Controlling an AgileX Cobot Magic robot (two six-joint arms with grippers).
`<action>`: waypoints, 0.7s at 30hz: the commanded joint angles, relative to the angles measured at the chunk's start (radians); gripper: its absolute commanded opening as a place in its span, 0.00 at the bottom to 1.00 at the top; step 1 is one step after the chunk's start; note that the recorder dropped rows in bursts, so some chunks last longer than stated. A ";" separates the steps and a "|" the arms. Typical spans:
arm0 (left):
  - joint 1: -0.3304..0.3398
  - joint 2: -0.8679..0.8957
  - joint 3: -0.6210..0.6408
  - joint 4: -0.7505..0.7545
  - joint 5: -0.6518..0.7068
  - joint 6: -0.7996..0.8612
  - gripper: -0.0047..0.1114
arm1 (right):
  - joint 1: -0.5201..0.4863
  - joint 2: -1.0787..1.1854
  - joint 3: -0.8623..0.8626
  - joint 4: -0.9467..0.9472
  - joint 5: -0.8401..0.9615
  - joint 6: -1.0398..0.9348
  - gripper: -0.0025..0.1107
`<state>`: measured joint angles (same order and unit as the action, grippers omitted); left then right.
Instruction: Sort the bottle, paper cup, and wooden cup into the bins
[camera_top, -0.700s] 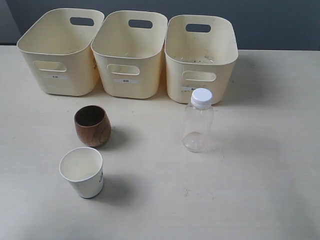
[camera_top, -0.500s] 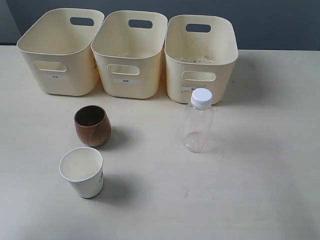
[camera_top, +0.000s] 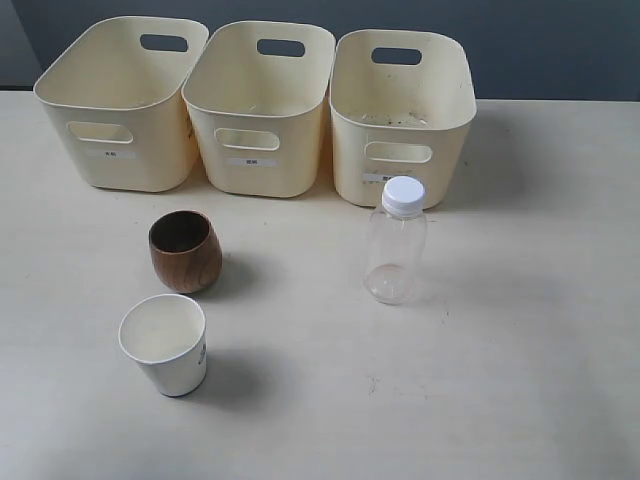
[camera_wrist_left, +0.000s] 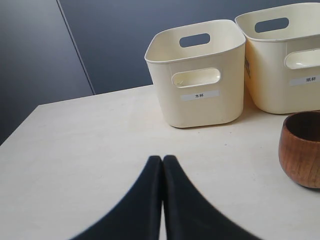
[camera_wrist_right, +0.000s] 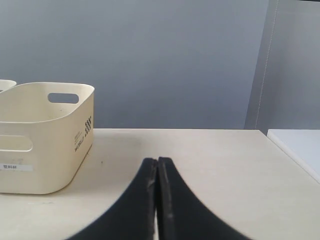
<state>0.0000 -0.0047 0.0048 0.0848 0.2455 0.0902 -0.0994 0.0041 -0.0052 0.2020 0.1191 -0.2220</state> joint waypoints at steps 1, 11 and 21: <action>-0.004 0.005 -0.005 -0.004 -0.013 -0.001 0.04 | -0.005 -0.004 0.005 -0.006 -0.009 -0.003 0.02; -0.004 0.005 -0.005 -0.004 -0.013 -0.001 0.04 | -0.005 -0.004 0.005 -0.006 -0.011 -0.003 0.02; -0.004 0.005 -0.005 -0.004 -0.013 -0.001 0.04 | -0.005 -0.004 0.005 -0.006 -0.035 -0.003 0.02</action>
<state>0.0000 -0.0047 0.0048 0.0848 0.2455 0.0902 -0.0994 0.0041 -0.0052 0.2020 0.0937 -0.2220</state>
